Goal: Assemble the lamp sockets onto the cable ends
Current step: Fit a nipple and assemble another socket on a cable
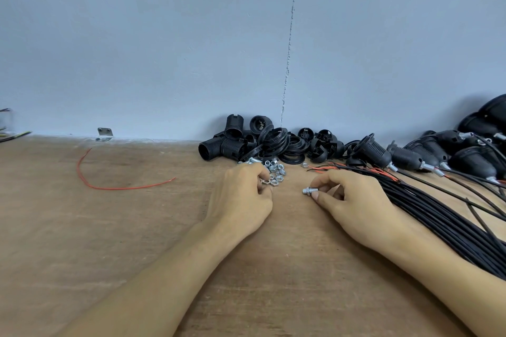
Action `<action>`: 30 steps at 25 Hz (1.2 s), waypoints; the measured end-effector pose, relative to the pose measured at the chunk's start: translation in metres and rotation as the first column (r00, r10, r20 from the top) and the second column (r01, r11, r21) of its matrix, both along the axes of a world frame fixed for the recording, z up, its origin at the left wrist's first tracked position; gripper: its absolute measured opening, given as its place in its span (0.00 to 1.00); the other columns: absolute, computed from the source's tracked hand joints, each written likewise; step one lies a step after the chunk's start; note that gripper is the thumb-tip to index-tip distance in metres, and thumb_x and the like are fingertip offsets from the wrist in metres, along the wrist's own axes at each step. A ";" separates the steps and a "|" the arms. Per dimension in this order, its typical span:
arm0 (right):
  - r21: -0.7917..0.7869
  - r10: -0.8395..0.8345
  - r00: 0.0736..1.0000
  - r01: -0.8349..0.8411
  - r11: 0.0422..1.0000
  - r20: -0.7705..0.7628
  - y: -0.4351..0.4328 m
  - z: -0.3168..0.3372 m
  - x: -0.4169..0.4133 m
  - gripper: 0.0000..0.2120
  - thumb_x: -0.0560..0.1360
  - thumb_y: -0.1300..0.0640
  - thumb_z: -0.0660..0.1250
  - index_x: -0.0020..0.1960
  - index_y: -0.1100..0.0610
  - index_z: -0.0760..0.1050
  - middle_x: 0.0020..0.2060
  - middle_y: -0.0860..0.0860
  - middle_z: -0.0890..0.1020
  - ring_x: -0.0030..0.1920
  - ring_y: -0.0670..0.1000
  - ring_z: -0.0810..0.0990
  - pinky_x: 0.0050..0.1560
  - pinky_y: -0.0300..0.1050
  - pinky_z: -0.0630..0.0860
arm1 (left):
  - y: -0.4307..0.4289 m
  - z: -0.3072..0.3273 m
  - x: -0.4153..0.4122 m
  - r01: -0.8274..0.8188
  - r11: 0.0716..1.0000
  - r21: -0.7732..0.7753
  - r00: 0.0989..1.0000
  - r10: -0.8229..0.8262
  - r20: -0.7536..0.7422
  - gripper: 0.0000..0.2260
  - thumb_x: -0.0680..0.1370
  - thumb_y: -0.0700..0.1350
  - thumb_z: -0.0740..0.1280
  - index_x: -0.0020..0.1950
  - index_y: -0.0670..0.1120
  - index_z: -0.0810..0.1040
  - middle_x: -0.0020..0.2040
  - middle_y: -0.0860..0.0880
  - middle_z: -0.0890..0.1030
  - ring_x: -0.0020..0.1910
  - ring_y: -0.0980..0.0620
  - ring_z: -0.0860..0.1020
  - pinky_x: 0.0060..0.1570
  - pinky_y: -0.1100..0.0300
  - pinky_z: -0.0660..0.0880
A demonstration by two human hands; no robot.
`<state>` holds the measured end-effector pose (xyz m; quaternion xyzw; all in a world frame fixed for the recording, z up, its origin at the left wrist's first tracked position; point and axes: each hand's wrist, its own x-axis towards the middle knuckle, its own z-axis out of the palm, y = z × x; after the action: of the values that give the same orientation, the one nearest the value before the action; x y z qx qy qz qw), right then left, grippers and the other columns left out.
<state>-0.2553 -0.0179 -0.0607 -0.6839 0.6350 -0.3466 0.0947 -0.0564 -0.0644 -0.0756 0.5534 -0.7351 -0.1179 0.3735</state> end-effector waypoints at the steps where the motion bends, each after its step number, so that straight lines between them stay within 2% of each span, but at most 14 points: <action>1: -0.003 -0.007 1.000 0.007 1.000 -0.007 0.000 0.000 0.000 0.04 0.75 0.55 0.73 0.45 0.45 0.82 0.37 0.41 0.80 0.35 0.37 0.75 0.38 0.28 0.68 | 0.001 0.000 -0.001 0.013 1.000 0.000 1.000 -0.013 0.006 0.03 0.75 0.46 0.72 0.47 0.55 0.82 0.37 0.59 0.80 0.39 0.59 0.78 0.37 0.62 0.70; 4: -0.067 -0.017 0.999 0.014 0.998 -0.035 -0.003 0.002 -0.003 0.03 0.76 0.55 0.72 0.47 0.47 0.82 0.43 0.40 0.76 0.38 0.39 0.75 0.42 0.28 0.67 | 0.004 -0.001 -0.004 0.078 0.997 -0.015 0.996 -0.078 0.031 0.02 0.75 0.46 0.71 0.45 0.54 0.82 0.37 0.60 0.79 0.38 0.60 0.76 0.36 0.64 0.70; 7: -0.141 -0.027 0.999 0.022 0.990 -0.033 -0.010 0.006 -0.009 0.04 0.76 0.57 0.71 0.50 0.50 0.81 0.48 0.41 0.76 0.43 0.39 0.73 0.46 0.30 0.66 | 0.006 -0.002 -0.007 0.111 0.993 -0.049 0.992 -0.107 0.071 0.03 0.76 0.45 0.70 0.44 0.53 0.82 0.40 0.60 0.77 0.37 0.60 0.74 0.34 0.68 0.66; 10: -0.160 -0.052 0.997 0.043 0.986 -0.050 -0.017 0.006 -0.012 0.04 0.77 0.58 0.71 0.50 0.51 0.81 0.54 0.45 0.77 0.51 0.45 0.72 0.54 0.37 0.65 | 0.007 -0.002 -0.009 0.143 0.987 -0.080 0.983 -0.132 0.124 0.05 0.77 0.45 0.68 0.44 0.53 0.81 0.41 0.59 0.75 0.39 0.58 0.74 0.35 0.62 0.68; 12: -0.175 -0.045 0.998 0.038 0.984 -0.038 -0.024 0.006 -0.011 0.03 0.77 0.58 0.71 0.49 0.52 0.81 0.55 0.45 0.77 0.54 0.46 0.73 0.55 0.37 0.65 | 0.007 -0.001 -0.010 0.161 0.983 -0.089 0.978 -0.146 0.151 0.05 0.78 0.45 0.66 0.45 0.52 0.81 0.43 0.58 0.75 0.42 0.56 0.75 0.38 0.59 0.69; 14: -0.183 -0.053 0.998 0.047 0.982 -0.028 -0.033 0.011 -0.009 0.02 0.76 0.59 0.71 0.46 0.53 0.80 0.54 0.44 0.76 0.52 0.47 0.74 0.51 0.36 0.64 | 0.007 0.000 -0.011 0.172 0.981 -0.094 0.975 -0.156 0.158 0.05 0.78 0.45 0.66 0.45 0.52 0.81 0.44 0.58 0.75 0.43 0.56 0.75 0.39 0.59 0.70; 17: -0.137 -0.070 0.997 0.066 0.988 -0.023 -0.053 0.018 -0.005 0.02 0.76 0.58 0.71 0.45 0.54 0.80 0.48 0.44 0.77 0.46 0.48 0.78 0.44 0.39 0.67 | 0.006 0.000 -0.009 0.191 0.978 -0.085 0.974 -0.178 0.142 0.05 0.78 0.44 0.67 0.45 0.52 0.81 0.43 0.58 0.75 0.43 0.55 0.75 0.41 0.57 0.73; 21: -0.034 -0.122 0.992 0.121 0.992 -0.025 -0.072 0.023 -0.003 0.02 0.77 0.57 0.70 0.45 0.55 0.79 0.40 0.48 0.82 0.44 0.52 0.81 0.46 0.46 0.76 | 0.004 0.000 -0.008 0.203 0.977 -0.066 0.974 -0.194 0.118 0.05 0.78 0.45 0.67 0.45 0.52 0.81 0.42 0.58 0.75 0.42 0.57 0.75 0.41 0.57 0.74; 24: 0.000 -0.165 0.986 0.165 0.986 -0.004 -0.078 0.027 -0.007 0.03 0.77 0.58 0.69 0.44 0.54 0.79 0.41 0.50 0.83 0.45 0.52 0.81 0.45 0.43 0.76 | 0.003 0.000 -0.007 0.210 0.976 -0.060 0.973 -0.203 0.114 0.05 0.78 0.45 0.68 0.45 0.52 0.81 0.42 0.59 0.75 0.42 0.57 0.74 0.42 0.57 0.75; 27: 0.003 -0.183 0.973 0.185 0.983 0.140 -0.078 0.032 -0.009 0.04 0.76 0.60 0.70 0.43 0.55 0.80 0.36 0.49 0.83 0.41 0.51 0.82 0.41 0.38 0.76 | 0.003 -0.001 -0.007 0.210 0.976 -0.061 0.972 -0.202 0.120 0.05 0.78 0.45 0.68 0.45 0.53 0.82 0.41 0.60 0.74 0.41 0.58 0.74 0.41 0.58 0.74; 30: 0.092 -0.175 0.864 0.149 0.985 0.473 -0.077 0.040 -0.007 0.03 0.77 0.63 0.70 0.44 0.61 0.80 0.36 0.56 0.84 0.34 0.51 0.82 0.41 0.45 0.83 | 0.003 -0.001 -0.007 0.209 0.976 -0.059 0.972 -0.201 0.124 0.05 0.78 0.45 0.68 0.45 0.53 0.82 0.41 0.60 0.74 0.40 0.59 0.73 0.40 0.60 0.72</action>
<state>-0.2620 -0.0951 -0.0205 -0.5186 0.6557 -0.4949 0.2371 -0.0633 -0.0619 -0.0765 0.4667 -0.8127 -0.0967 0.3353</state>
